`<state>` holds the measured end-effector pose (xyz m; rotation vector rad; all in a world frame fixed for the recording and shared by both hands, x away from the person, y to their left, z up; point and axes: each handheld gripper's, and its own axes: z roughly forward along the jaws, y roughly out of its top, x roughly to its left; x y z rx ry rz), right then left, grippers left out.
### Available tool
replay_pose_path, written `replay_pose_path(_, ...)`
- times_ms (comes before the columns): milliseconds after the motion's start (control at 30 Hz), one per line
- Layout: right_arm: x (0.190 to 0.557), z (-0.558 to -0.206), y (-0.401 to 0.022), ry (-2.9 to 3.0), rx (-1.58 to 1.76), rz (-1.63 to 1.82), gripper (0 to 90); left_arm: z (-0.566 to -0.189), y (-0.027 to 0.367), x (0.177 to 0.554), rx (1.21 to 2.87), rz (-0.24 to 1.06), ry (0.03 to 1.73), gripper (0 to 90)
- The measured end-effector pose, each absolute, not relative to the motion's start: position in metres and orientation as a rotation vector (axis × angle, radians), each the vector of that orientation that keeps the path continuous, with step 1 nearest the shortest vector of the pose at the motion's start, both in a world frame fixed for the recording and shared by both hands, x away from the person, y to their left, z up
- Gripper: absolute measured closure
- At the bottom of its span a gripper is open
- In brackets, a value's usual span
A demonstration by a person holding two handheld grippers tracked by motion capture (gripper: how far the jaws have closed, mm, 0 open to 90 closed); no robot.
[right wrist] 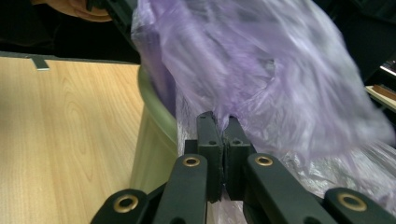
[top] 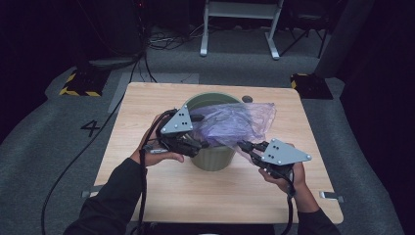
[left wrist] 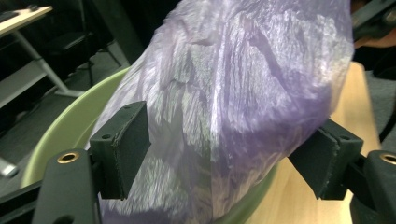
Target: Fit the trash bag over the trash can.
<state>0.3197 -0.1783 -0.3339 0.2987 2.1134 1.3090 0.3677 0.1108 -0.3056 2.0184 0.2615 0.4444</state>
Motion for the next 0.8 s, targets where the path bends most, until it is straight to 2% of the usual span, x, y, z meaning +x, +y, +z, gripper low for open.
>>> replay_pose_path(333, 0.317, -0.332, -0.180, 2.047, 0.359, 1.251, 89.9, -0.309, 0.129, 0.370, 2.007, 0.467, 0.300, 15.9)
replay_pose_path(567, 0.325, -0.331, -0.190, 1.968, 0.464, 1.251, 90.0, -0.313, 0.145, 0.378, 1.981, 0.418, 0.355, 15.5)
replay_pose_path(800, 0.322, -0.330, -0.183, 1.982, 0.420, 1.233, 89.9, -0.301, 0.134, 0.365, 1.938, 0.449, 0.309, 15.5)
